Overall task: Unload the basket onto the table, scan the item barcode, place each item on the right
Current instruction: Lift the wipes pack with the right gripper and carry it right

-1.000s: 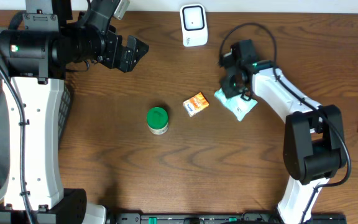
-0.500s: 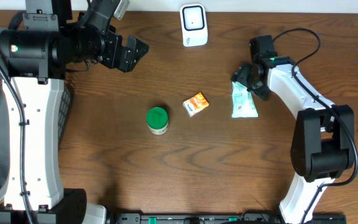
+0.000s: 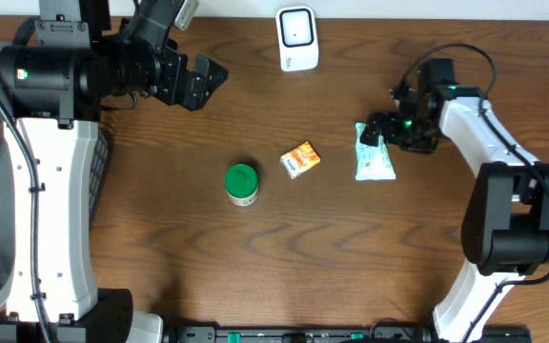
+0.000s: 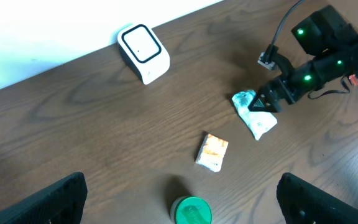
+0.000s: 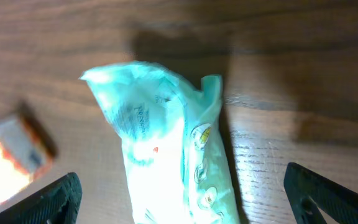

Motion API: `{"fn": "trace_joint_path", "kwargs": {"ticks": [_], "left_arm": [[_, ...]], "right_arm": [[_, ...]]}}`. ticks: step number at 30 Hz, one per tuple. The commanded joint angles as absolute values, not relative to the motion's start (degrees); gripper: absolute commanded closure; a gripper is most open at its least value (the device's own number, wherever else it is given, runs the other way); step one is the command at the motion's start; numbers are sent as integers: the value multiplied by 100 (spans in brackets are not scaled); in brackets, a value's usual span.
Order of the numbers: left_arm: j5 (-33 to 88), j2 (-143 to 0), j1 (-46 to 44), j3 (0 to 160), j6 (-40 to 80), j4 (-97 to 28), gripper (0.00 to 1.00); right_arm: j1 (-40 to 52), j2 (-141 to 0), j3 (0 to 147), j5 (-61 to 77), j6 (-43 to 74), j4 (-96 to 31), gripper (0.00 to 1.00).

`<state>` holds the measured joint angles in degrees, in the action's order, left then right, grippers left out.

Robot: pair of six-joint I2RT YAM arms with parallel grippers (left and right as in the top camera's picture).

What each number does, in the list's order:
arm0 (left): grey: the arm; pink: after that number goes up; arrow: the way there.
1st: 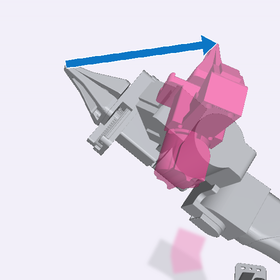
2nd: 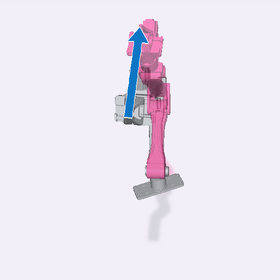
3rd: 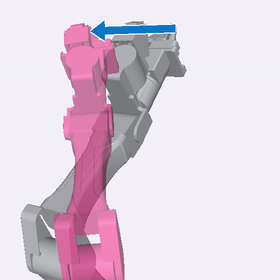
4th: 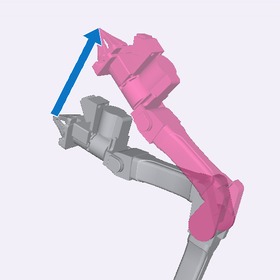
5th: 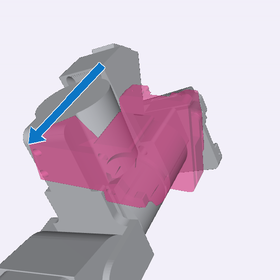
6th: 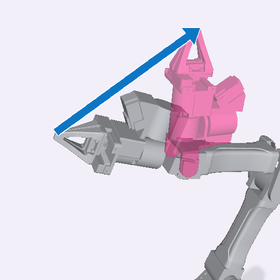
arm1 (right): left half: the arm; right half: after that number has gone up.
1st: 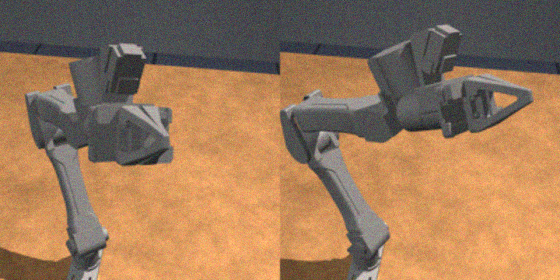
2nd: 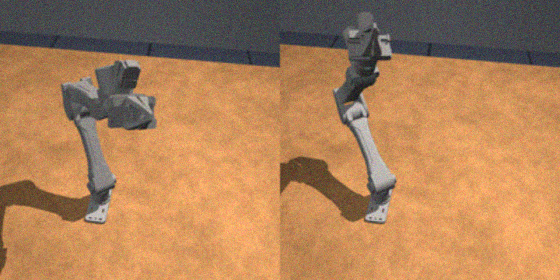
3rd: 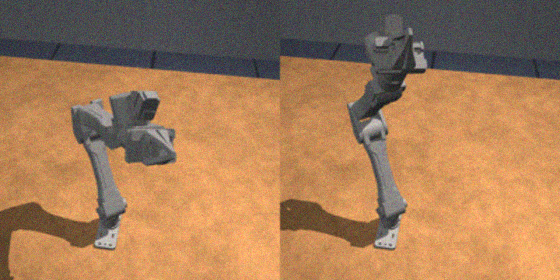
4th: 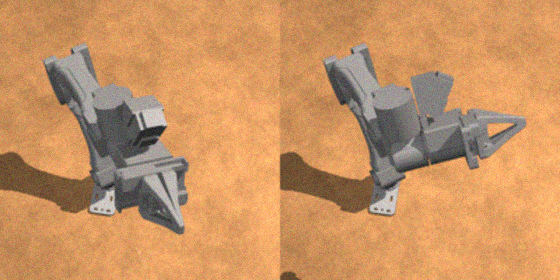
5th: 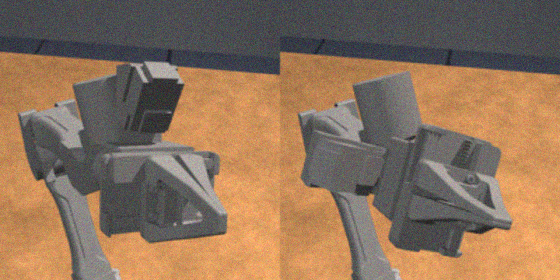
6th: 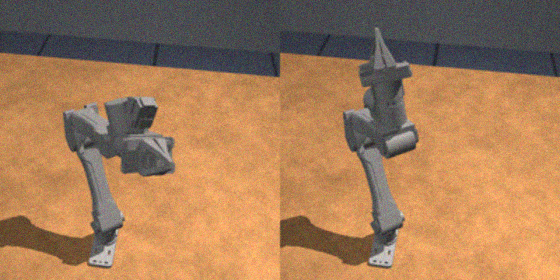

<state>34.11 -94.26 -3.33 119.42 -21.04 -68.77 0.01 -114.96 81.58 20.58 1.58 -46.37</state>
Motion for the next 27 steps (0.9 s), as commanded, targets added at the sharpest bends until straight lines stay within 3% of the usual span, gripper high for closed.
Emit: {"fn": "trace_joint_path", "kwargs": {"ticks": [1,11,24,27], "left_arm": [[3378,-9445,-333,11904,-2158,-6886,2],[3380,-9445,-333,11904,-2158,-6886,2],[3380,-9445,-333,11904,-2158,-6886,2],[3378,-9445,-333,11904,-2158,-6886,2]], "right_arm": [[-132,-11552,8079,2995,-1500,-4672,1],[-108,-11933,7988,3181,-1721,-4484,4],[-119,-12851,7988,3111,-1747,-4106,32],[-119,-12849,7992,3000,-1758,-4001,47]]}}
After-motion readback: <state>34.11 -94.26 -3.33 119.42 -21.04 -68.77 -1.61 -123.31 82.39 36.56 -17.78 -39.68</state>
